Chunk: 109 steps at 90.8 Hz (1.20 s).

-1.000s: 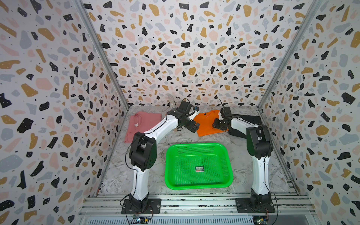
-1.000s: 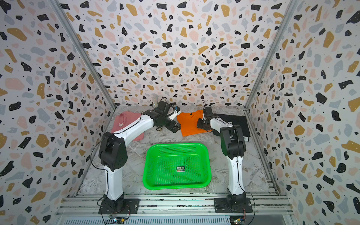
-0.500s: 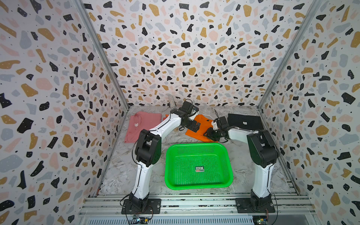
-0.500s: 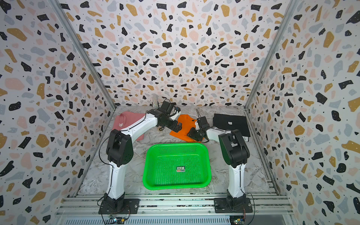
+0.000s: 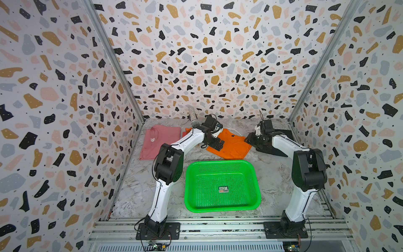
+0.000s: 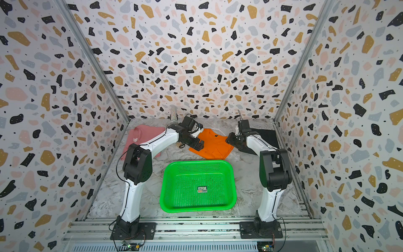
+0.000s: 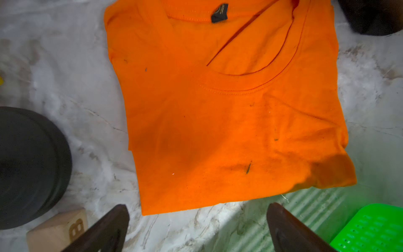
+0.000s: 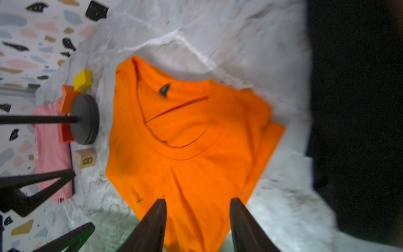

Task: Put the folded t-shirts into the basket
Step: Move the T-shirt to the center of the board.

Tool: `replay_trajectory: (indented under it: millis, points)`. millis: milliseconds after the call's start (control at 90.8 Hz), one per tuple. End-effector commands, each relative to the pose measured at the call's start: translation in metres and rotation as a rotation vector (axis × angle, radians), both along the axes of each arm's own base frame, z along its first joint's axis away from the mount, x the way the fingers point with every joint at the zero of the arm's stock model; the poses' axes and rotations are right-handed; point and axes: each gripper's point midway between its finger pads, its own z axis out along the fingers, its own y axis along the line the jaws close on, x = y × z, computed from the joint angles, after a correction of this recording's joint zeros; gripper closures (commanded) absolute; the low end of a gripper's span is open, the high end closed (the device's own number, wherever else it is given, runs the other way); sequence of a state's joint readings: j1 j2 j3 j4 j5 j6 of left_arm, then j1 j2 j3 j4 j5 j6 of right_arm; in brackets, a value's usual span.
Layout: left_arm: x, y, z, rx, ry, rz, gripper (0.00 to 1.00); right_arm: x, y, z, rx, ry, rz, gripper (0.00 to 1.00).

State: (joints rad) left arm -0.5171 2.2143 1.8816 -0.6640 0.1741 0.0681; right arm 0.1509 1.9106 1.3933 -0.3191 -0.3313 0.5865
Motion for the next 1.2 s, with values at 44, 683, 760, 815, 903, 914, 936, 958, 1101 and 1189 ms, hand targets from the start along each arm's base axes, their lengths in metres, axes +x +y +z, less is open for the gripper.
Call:
replay_trajectory:
  millis: [44, 683, 760, 815, 903, 914, 936, 958, 1101, 1189]
  points:
    - [0.002, -0.001, -0.008, 0.018, -0.005, -0.029, 0.0, 0.0, -0.011, -0.022, -0.017, 0.088, 0.018, 0.48]
    - [0.012, -0.015, 0.019, -0.027, -0.039, -0.051, 0.0, 0.01, -0.015, -0.075, 0.1, 0.152, -0.035, 0.51]
    - [0.013, -0.025, 0.027, -0.055, -0.052, -0.07, 0.0, 0.017, -0.013, -0.079, 0.112, 0.14, -0.034, 0.51]
    - [0.012, -0.032, 0.028, -0.061, -0.053, -0.085, 0.0, 0.022, -0.012, -0.08, 0.124, 0.126, -0.03, 0.52]
    - [0.01, -0.043, 0.026, -0.067, -0.053, -0.105, 0.0, 0.028, -0.009, -0.081, 0.137, 0.112, -0.017, 0.54]
    - [0.009, -0.045, 0.025, -0.068, -0.052, -0.11, 0.0, 0.029, -0.008, -0.08, 0.139, 0.111, -0.015, 0.54]
    - [0.009, -0.048, 0.025, -0.07, -0.055, -0.119, 0.0, 0.03, -0.008, -0.082, 0.143, 0.108, -0.012, 0.55]
    - [0.009, -0.05, 0.025, -0.068, -0.055, -0.129, 0.0, 0.03, -0.006, -0.082, 0.151, 0.107, -0.007, 0.56]
    - [0.007, -0.068, 0.026, -0.077, -0.081, -0.186, 0.0, 0.033, 0.006, -0.079, 0.222, 0.075, 0.046, 0.71]
    - [0.008, -0.076, 0.029, -0.088, -0.091, -0.209, 0.0, 0.031, 0.011, -0.072, 0.26, 0.047, 0.06, 0.81]
